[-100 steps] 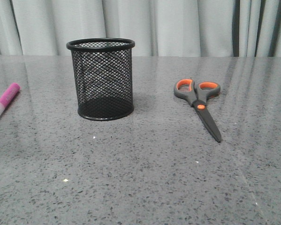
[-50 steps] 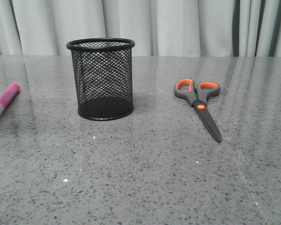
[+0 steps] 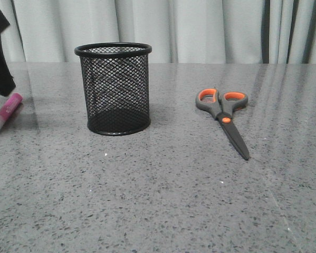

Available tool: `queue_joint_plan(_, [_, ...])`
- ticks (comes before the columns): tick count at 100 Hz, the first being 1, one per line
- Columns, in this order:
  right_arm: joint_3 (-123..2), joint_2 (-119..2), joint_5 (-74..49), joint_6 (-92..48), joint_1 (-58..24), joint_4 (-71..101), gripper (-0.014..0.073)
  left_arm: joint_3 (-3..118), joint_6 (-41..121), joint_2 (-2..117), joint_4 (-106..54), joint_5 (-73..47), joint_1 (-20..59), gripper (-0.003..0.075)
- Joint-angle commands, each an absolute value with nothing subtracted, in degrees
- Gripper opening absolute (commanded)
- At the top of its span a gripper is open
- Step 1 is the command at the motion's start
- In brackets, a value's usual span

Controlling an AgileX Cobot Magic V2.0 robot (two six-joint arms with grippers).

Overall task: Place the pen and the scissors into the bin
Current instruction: 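Close the left gripper on the pink highlighter and lift it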

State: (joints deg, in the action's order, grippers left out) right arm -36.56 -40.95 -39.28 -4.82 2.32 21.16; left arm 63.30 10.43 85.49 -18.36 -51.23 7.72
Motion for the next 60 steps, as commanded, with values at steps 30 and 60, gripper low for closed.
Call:
queue_joint_plan(30, [-38.5,-41.2,-36.4,-5.3,2.3,21.6,0.0381,66.4,10.4,88.3,-19.3,-49.2,8.0,0.0385])
queue_joint_plan(60, [-38.5,-41.2,-36.7,-5.3,2.3,21.6,0.0381,66.4,10.4,88.4,-15.8,-46.7,10.2,0.0385])
